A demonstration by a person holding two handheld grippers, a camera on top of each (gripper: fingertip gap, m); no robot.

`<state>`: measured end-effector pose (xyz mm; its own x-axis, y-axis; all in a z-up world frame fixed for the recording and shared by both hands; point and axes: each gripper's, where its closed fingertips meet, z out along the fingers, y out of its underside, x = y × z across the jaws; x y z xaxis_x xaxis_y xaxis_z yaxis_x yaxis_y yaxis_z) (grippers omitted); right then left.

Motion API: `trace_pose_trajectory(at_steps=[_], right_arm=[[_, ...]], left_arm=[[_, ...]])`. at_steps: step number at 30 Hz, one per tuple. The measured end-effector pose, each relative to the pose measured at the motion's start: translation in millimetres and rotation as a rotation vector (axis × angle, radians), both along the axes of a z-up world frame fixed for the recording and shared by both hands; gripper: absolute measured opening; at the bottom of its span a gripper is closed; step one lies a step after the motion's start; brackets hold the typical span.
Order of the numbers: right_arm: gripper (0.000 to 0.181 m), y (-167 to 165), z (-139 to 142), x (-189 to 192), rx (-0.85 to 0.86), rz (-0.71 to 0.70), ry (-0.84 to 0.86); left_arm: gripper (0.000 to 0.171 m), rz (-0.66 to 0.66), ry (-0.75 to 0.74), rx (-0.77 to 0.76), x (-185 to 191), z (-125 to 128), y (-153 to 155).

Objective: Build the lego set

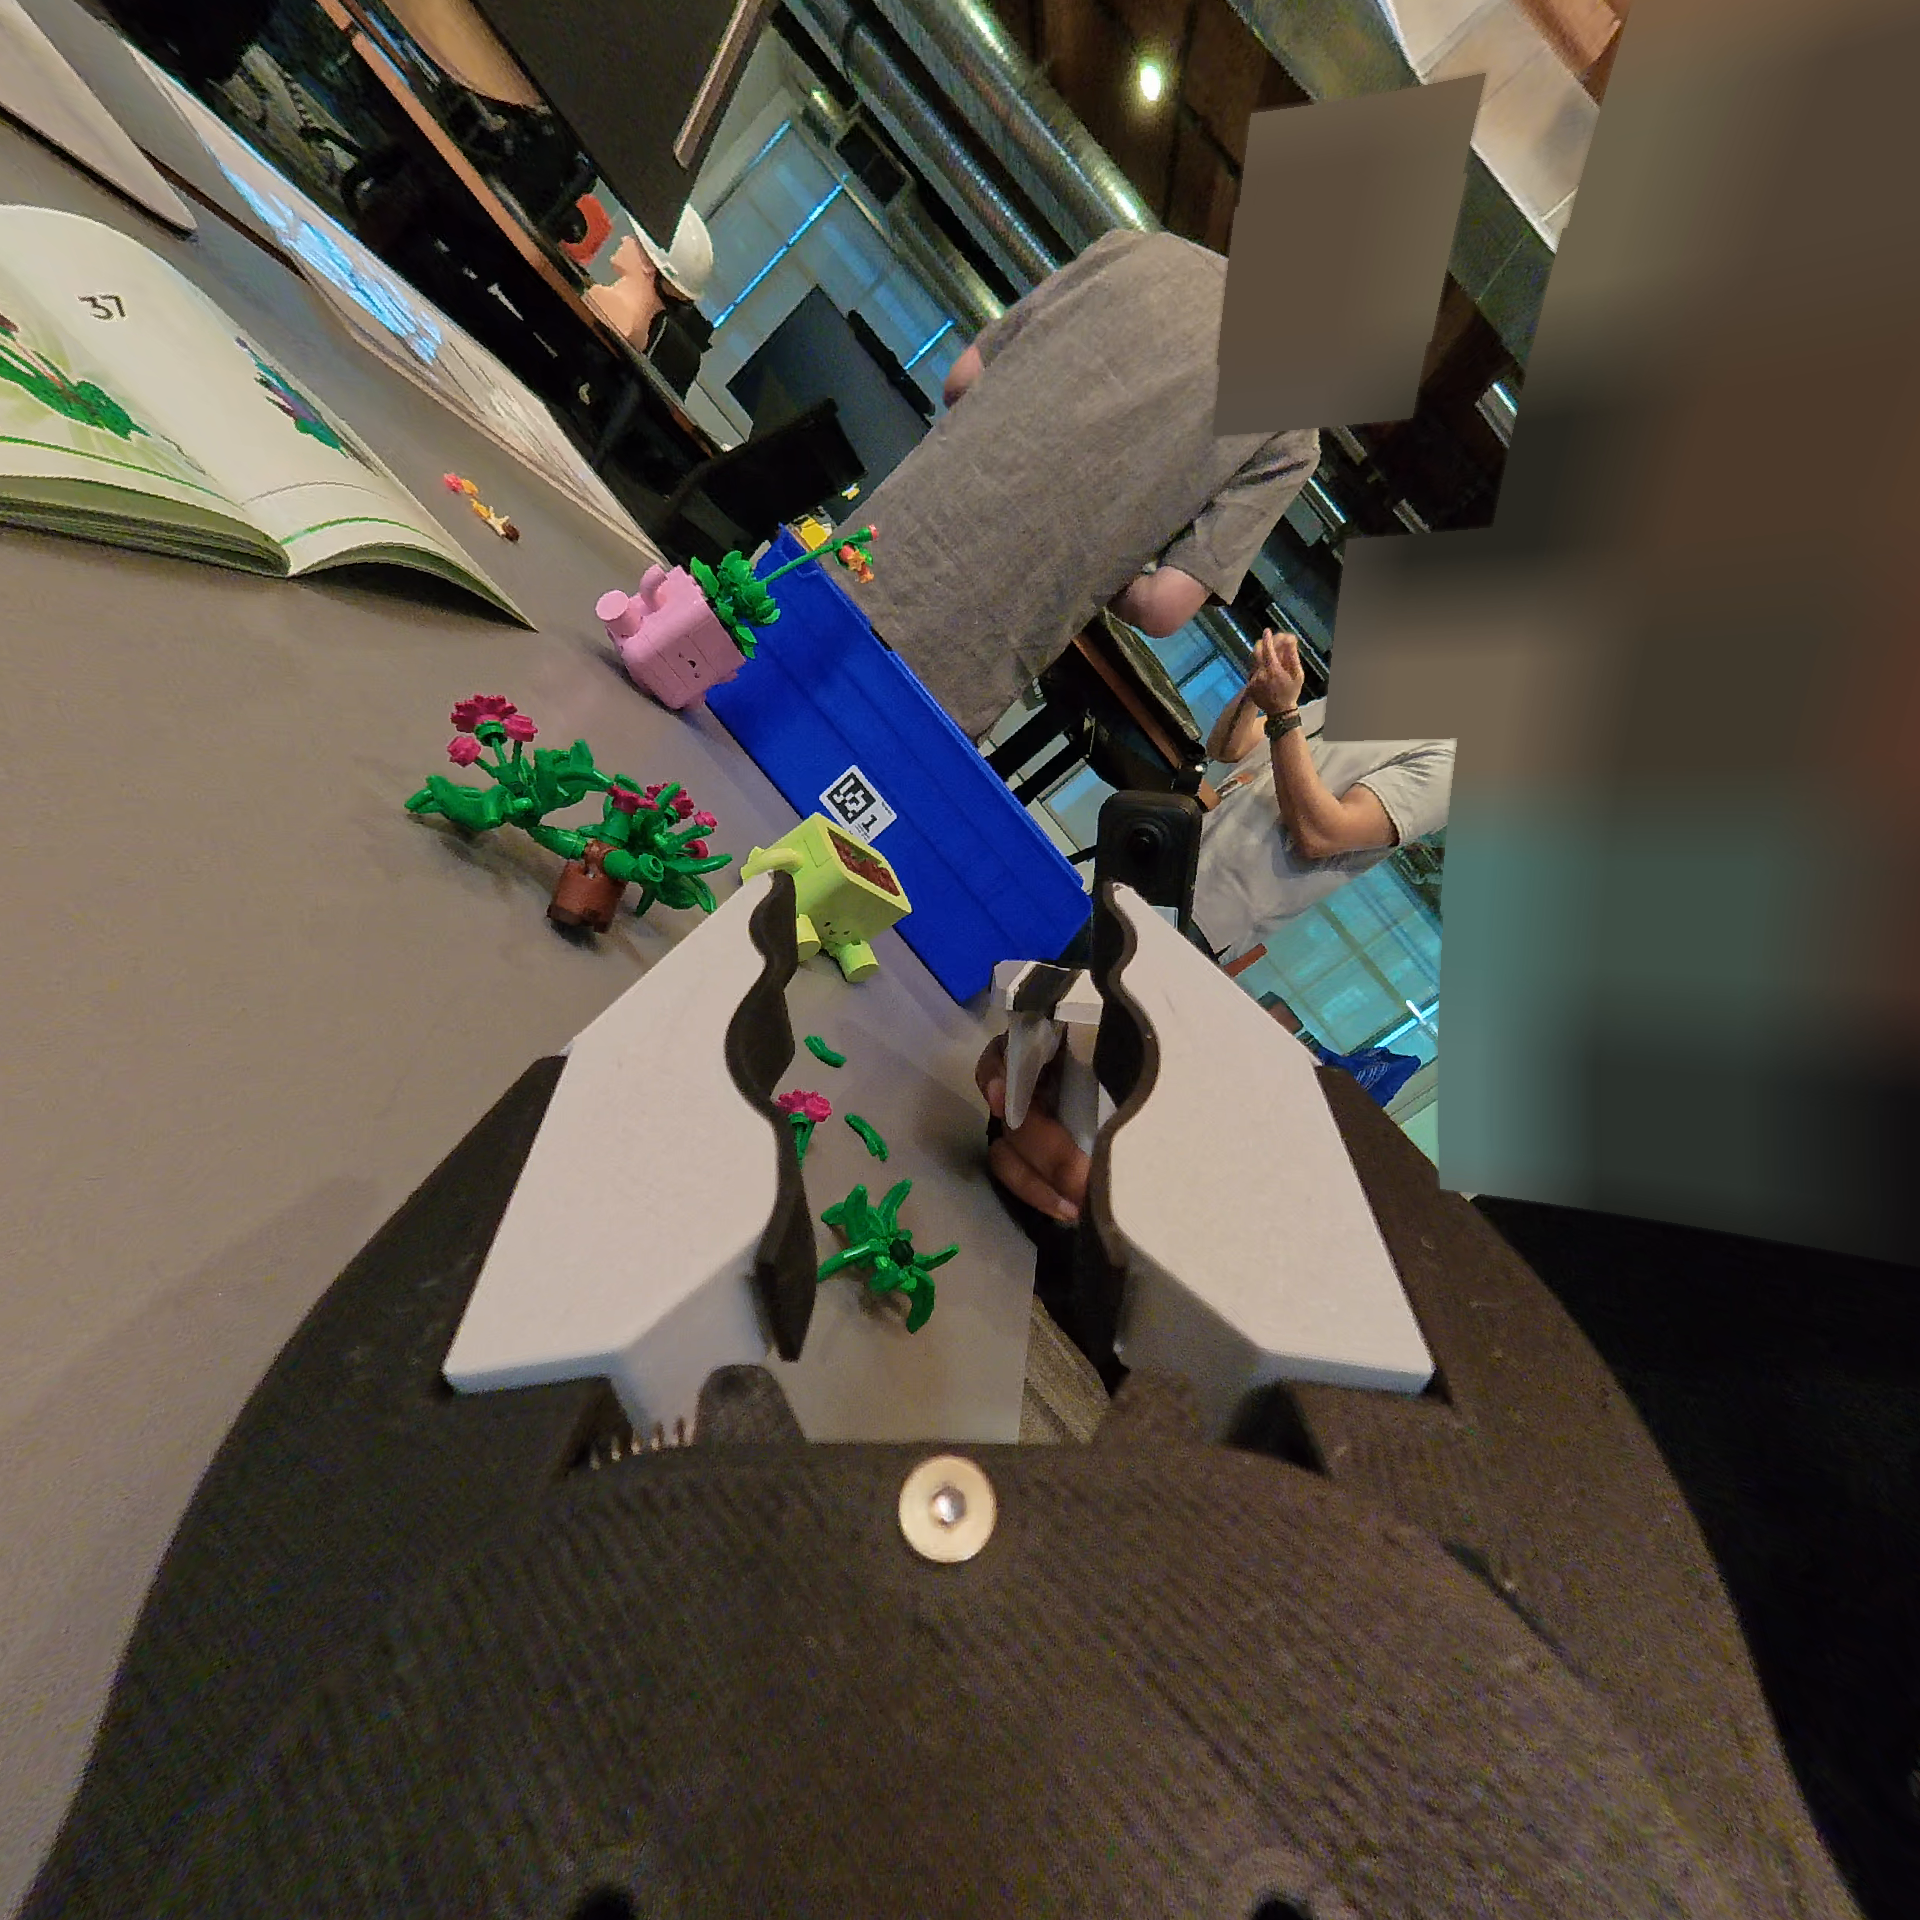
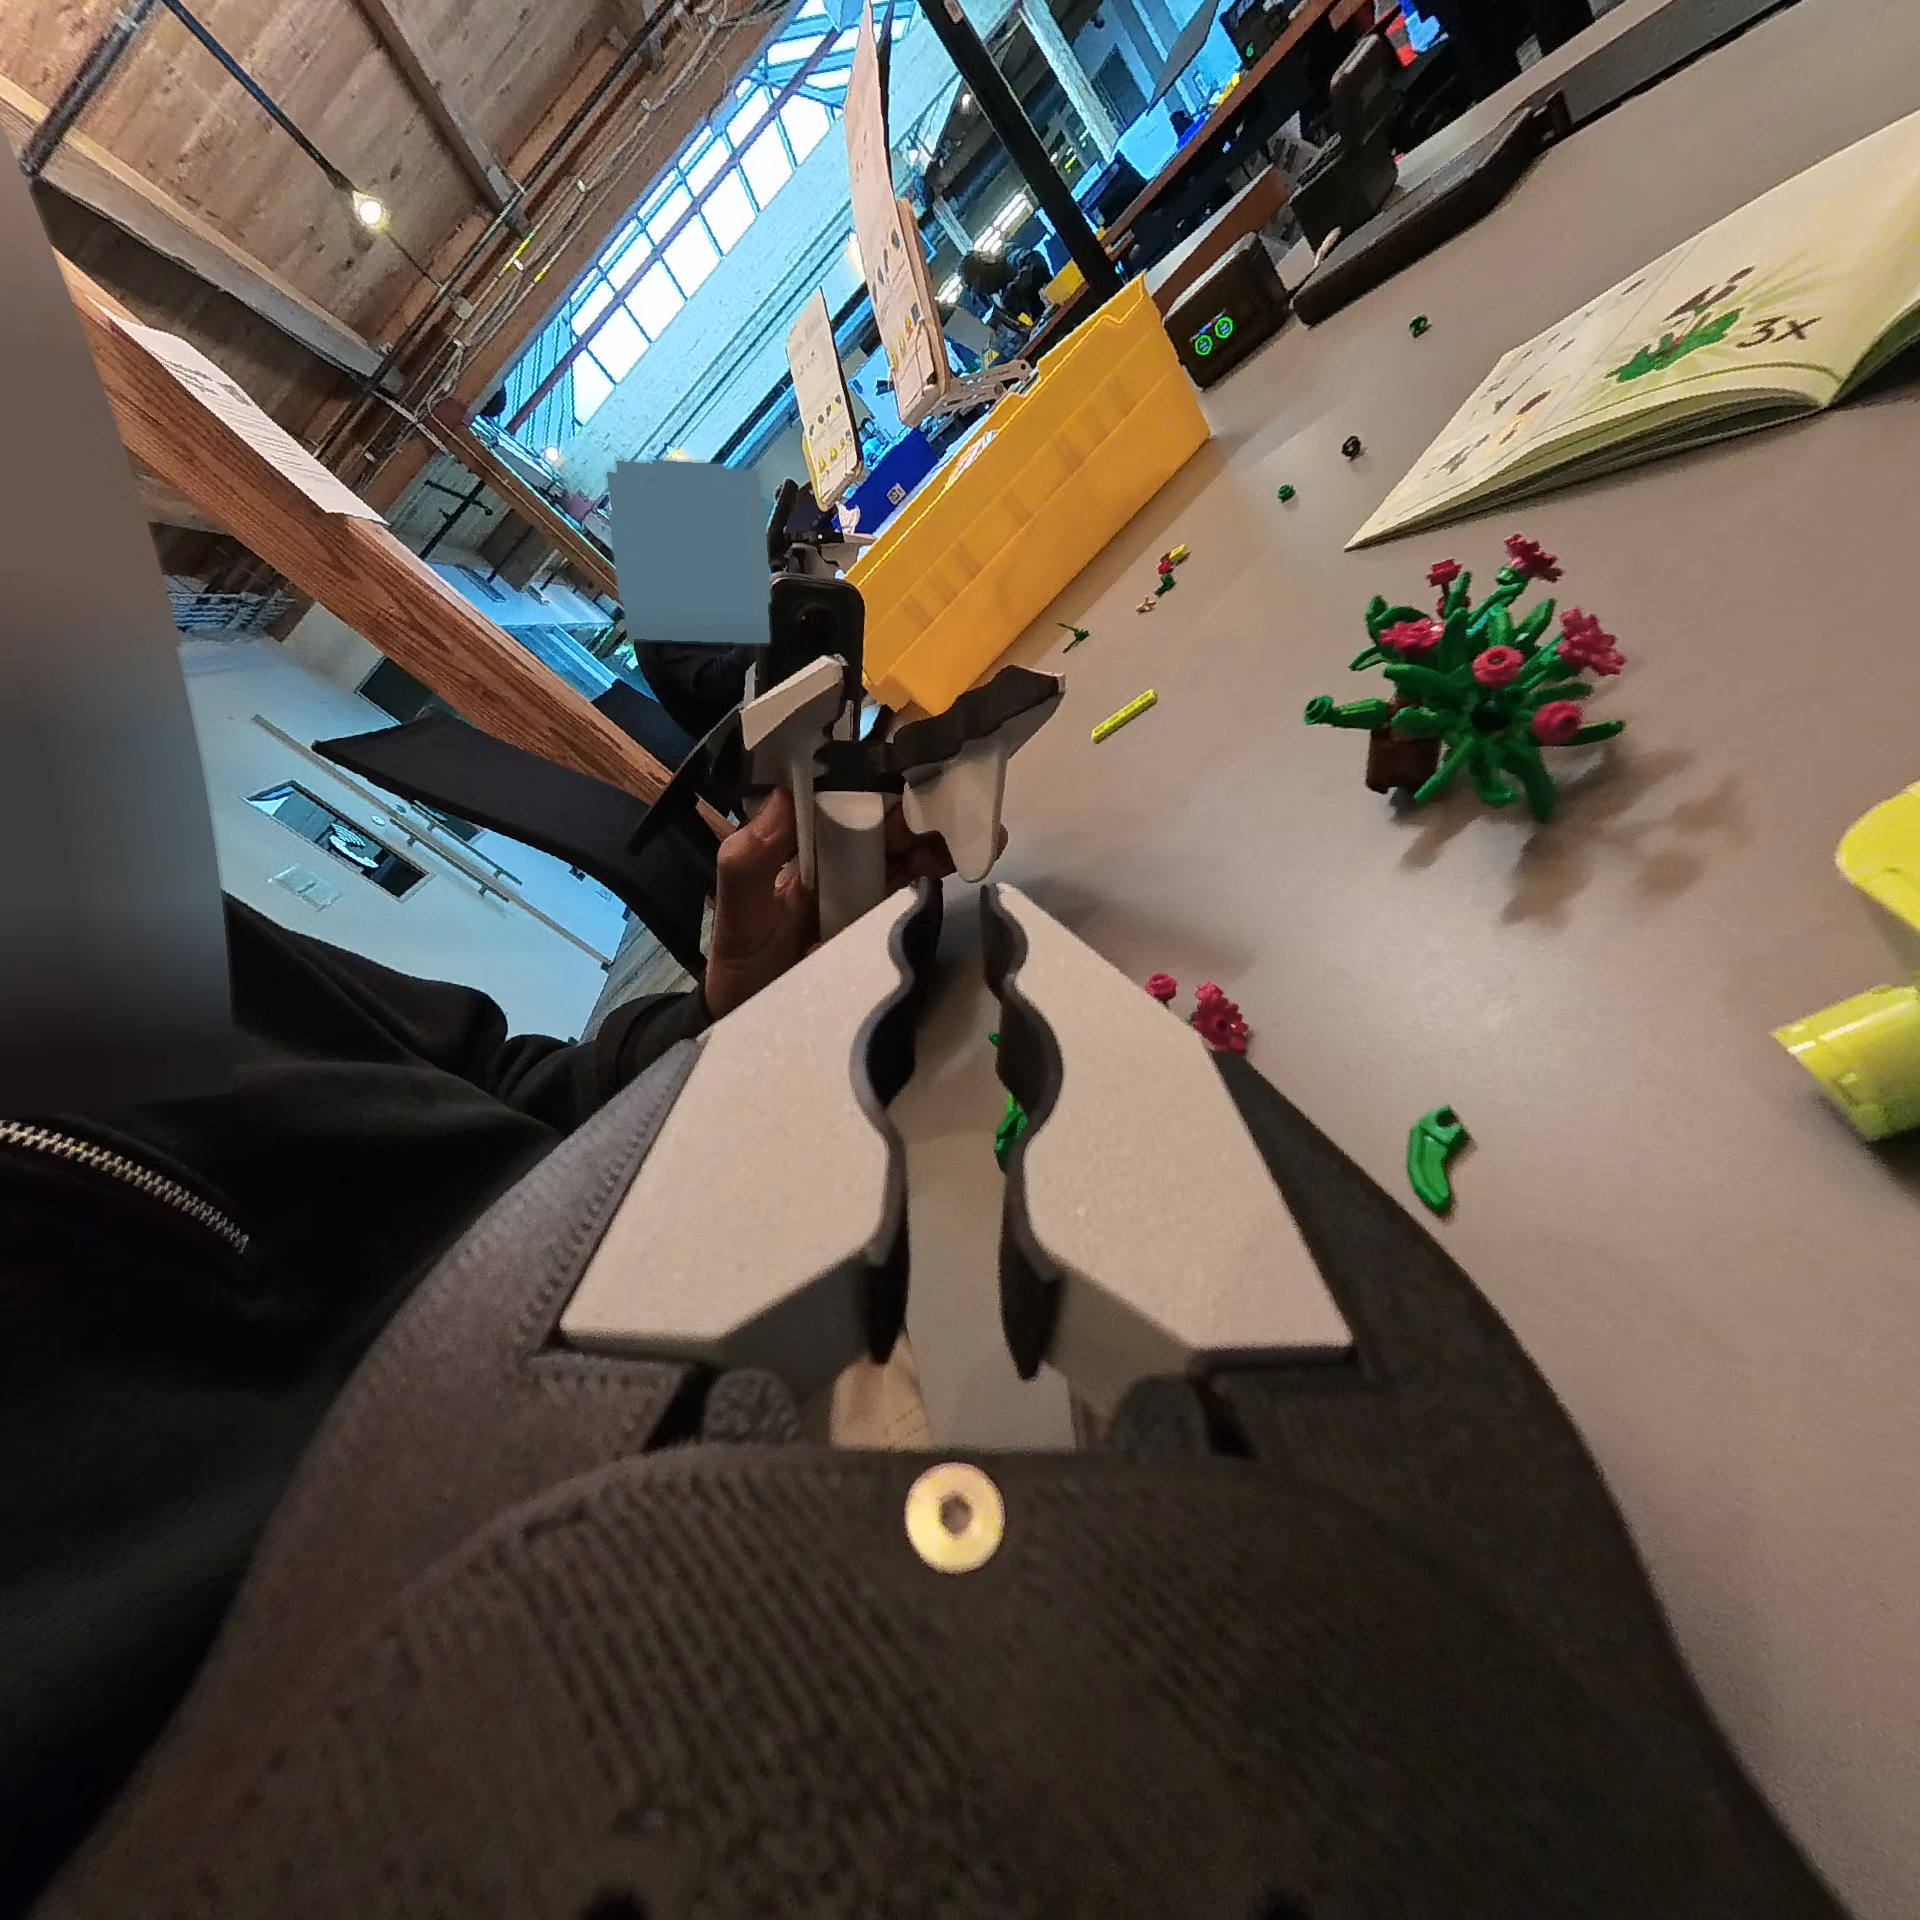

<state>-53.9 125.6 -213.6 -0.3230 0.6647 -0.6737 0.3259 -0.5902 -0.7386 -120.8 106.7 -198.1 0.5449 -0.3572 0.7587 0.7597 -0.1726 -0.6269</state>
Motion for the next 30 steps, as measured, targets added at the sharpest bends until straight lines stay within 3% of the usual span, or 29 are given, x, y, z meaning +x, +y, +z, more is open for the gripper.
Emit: trace_pose_trajectory(at_steps=[14,17,23,28,30], right_arm=[[0.019,-11.6,5.3,4.3,0.082,0.036,0.044],[0.025,-28.4,-1.6,4.6,0.277,0.056,0.023],[0.033,-43.3,-45.3,-0.6,0.825,0.036,-0.145],[0.042,-42.6,-67.8,-2.8,0.996,0.044,-0.242],[0.034,-40.7,-67.0,-2.7,0.989,0.034,-0.243]], left_arm=[[0.055,-0.005,-0.003,0.001,0.6,0.0,-0.3],[0.055,-0.009,-0.002,0.002,1.2,0.2,-0.6],[0.055,-0.02,0.013,-0.003,4.4,-0.5,-0.2],[0.055,-0.022,0.018,-0.003,5.2,-0.5,-0.3],[0.055,-0.023,0.021,-0.004,5.9,-0.6,-0.4]])
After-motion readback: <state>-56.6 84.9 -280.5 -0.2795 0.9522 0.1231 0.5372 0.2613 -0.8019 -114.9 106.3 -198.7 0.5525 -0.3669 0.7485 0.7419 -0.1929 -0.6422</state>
